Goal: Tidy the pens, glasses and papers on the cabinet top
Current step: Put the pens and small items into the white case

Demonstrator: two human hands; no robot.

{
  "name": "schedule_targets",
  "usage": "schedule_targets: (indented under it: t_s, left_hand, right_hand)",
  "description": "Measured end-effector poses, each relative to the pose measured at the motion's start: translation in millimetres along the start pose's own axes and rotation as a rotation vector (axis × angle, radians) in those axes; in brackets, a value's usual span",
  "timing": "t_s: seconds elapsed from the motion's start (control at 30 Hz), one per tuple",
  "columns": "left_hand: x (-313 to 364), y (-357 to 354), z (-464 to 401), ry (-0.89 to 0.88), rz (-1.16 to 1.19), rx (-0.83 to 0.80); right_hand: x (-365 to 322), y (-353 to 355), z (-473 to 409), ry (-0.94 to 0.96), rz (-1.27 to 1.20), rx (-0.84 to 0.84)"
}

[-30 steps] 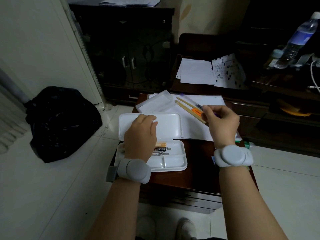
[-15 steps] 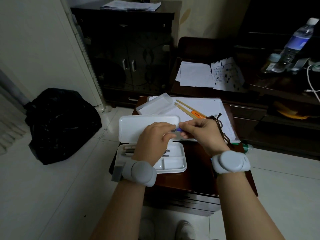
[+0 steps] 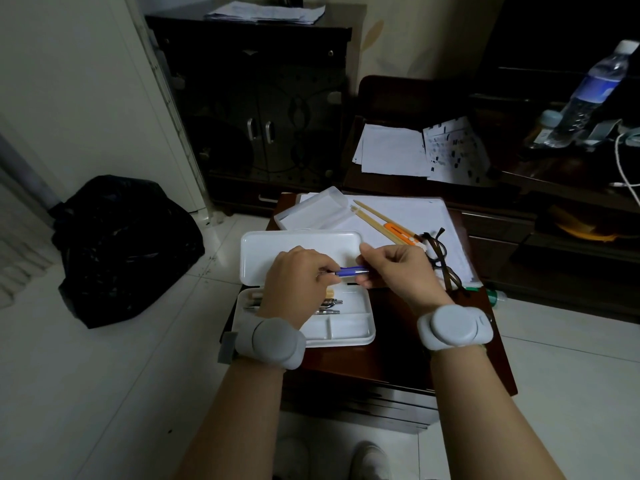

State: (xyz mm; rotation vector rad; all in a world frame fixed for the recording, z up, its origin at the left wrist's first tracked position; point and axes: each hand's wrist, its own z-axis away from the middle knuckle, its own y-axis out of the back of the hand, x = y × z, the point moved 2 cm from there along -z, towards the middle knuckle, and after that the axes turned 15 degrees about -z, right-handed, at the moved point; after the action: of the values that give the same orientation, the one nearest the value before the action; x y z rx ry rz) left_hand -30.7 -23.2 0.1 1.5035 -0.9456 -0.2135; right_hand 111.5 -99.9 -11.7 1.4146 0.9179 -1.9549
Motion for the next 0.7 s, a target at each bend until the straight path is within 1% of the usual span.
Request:
schedule_targets:
  t_s: [0.13, 0.23, 0.33, 0.4, 0.7]
  left_hand:
    - [-12.1, 3.1, -0.4, 0.094, -0.014, -0.038]
    - [-16.4, 4.1, 1.0, 0.135, -0.046, -0.156]
    - [-18.8, 2.7, 2.4, 0.161, -0.052, -0.293]
    - [-21.0, 1.9, 2.5, 0.171, -0.069, -0.342]
    - [-27.7, -3.1, 3.3, 0.166, -0.106, -0.423]
  right_hand:
    - [-0.2, 2.7, -2.4, 0.062, -0.044, 0.094]
    - [-0.5, 5.0, -4.6, 0.101, -0.047, 0.143]
    - [-0.1, 4.5, -5.4, 0.123, -0.043, 0.154]
    - [0.0, 4.0, -4.7, 0.126, -0.042, 0.153]
    - [3.1, 4.3, -6.8, 0.118, -0.033, 0.175]
